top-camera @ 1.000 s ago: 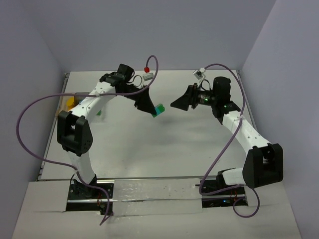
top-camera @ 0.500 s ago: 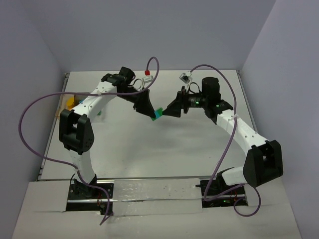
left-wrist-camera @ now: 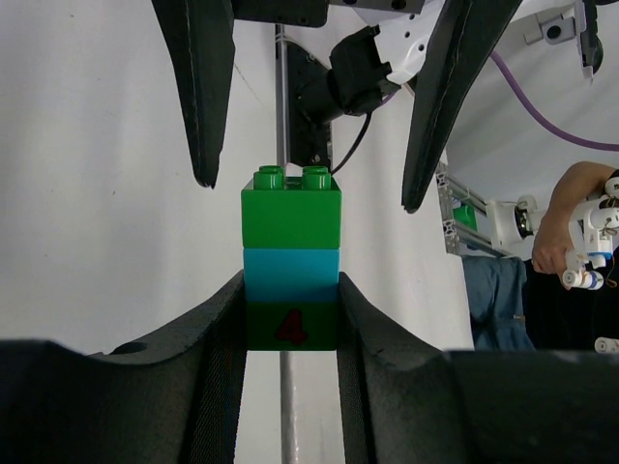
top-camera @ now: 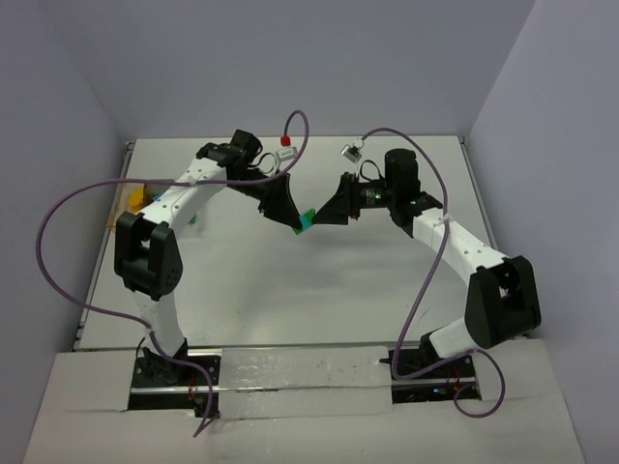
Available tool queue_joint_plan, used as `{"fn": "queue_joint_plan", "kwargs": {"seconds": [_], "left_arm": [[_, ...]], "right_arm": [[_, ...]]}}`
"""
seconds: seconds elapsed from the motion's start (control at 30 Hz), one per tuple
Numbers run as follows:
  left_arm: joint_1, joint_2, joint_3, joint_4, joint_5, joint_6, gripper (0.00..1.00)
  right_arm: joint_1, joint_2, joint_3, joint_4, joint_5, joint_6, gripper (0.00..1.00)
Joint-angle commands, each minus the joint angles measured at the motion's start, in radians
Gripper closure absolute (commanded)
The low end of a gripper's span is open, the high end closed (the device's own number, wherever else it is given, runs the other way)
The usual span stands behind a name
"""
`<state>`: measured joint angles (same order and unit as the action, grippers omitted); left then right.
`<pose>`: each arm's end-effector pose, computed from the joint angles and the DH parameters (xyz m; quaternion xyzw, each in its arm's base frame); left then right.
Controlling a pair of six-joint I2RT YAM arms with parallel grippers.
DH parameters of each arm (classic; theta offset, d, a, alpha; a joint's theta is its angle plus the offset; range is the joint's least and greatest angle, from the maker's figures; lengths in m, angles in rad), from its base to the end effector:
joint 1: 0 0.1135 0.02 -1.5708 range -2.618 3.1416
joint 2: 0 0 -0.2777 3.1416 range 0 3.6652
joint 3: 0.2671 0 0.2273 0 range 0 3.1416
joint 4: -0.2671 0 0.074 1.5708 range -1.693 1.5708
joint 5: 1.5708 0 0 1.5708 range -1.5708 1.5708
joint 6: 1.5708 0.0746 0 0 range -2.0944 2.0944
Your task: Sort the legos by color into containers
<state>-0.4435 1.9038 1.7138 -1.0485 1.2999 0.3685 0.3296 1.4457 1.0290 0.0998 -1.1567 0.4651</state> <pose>0.3016 -0.2229 0.3046 0.4020 0.6818 -0.6013 0.1092 0.2702 0.1646 0.3227 -0.2741 0.6983 0.5983 0.2817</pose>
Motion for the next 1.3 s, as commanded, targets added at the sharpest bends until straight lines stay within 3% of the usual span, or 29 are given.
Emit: {"fn": "queue_joint_plan", "kwargs": {"seconds": [0.0,0.17,0.3,0.87,1.0,1.13,1.23,1.27], "left_arm": [[-0.002,-0.038,0.025,-0.012,0.054,0.027,1.0],[-0.011,-0.033,0.032,-0.022,0.056,0.035,1.0],[-0.013,-0.035,0.03,-0.015,0.057,0.024,1.0],[-0.016,-0.036,0.034,-0.007,0.066,0.012,1.0],[-0.015,-0.035,0.035,-0.001,0.064,0.004,1.0],[-0.017,-0.035,0.031,0.0,0.061,0.002,1.0],[-0.018,-0.041,0.015,0.011,0.048,-0.013,1.0],[-0.018,-0.044,0.01,0.01,0.045,-0.007,1.0]], "right_arm": [[0.031,0.007,0.063,-0.036,-0.012,-0.061,0.17],[0.037,0.019,0.078,-0.037,-0.003,-0.06,0.21],[0.04,0.024,0.084,-0.033,0.002,-0.058,0.33],[0.068,0.056,0.117,-0.092,0.013,-0.112,0.34],[0.068,0.055,0.121,-0.092,0.019,-0.119,0.44],[0.071,0.058,0.125,-0.092,0.016,-0.124,0.62],[0.071,0.058,0.13,-0.119,0.01,-0.135,0.81],[0.071,0.054,0.131,-0.123,0.009,-0.135,0.96]]}}
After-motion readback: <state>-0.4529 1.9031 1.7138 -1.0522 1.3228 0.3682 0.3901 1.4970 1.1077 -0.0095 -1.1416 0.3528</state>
